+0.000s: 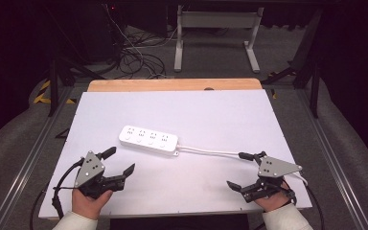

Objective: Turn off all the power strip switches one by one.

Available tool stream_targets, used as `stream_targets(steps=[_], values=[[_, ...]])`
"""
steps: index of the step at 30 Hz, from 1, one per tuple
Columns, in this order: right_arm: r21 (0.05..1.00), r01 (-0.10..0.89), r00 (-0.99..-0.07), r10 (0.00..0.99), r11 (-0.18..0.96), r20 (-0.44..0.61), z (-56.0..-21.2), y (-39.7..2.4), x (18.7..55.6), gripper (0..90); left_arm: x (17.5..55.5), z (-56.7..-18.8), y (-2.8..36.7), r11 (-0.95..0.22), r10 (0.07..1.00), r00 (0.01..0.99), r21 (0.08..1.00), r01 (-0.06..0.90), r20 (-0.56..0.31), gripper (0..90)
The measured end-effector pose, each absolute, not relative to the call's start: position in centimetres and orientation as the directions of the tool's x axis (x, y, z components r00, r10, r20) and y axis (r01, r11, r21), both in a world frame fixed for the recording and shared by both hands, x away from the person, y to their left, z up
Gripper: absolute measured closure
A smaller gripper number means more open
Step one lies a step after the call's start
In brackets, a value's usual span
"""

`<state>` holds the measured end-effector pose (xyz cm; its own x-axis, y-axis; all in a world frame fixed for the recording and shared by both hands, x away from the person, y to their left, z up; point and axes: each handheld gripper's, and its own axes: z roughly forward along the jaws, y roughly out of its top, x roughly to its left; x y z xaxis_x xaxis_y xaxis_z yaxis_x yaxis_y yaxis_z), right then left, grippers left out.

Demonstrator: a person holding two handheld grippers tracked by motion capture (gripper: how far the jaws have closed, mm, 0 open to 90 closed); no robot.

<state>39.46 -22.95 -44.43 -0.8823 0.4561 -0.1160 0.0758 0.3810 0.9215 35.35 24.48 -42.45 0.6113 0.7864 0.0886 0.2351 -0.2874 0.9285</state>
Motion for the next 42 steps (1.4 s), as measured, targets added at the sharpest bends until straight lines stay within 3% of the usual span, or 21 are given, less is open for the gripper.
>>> stream_targets(steps=[6, 11, 14, 18, 31, 42], values=[[0.919, 0.078, -0.885, 0.452, 0.386, -0.115, -44.5, -22.9, 39.5, 4.6, 36.1, -41.9, 24.4, -0.265, 0.775, 0.631, 0.923, 0.28, 0.031, 23.5], [0.919, 0.077, -0.885, 0.451, 0.388, -0.116, -44.5, -22.8, 39.5, 4.6, 36.7, -41.2, 23.9, -0.281, 0.762, 0.647, 0.918, 0.279, 0.036, 24.9], [0.918, 0.077, -0.887, 0.447, 0.388, -0.115, -44.5, -22.8, 39.5, 4.6, 37.0, -41.0, 23.4, -0.287, 0.759, 0.65, 0.916, 0.282, 0.038, 34.2], [0.918, 0.076, -0.888, 0.445, 0.389, -0.115, -44.5, -22.8, 39.5, 4.6, 37.5, -40.5, 22.8, -0.306, 0.755, 0.655, 0.908, 0.288, 0.047, 36.6], [0.917, 0.076, -0.89, 0.442, 0.392, -0.115, -44.5, -22.8, 39.6, 4.6, 39.6, -40.2, 22.2, -0.291, 0.753, 0.658, 0.899, 0.326, 0.005, 37.3], [0.916, 0.075, -0.89, 0.44, 0.395, -0.116, -44.5, -22.8, 39.5, 4.8, 40.8, -40.0, 21.2, -0.317, 0.761, 0.648, 0.895, 0.313, 0.042, 38.9]])
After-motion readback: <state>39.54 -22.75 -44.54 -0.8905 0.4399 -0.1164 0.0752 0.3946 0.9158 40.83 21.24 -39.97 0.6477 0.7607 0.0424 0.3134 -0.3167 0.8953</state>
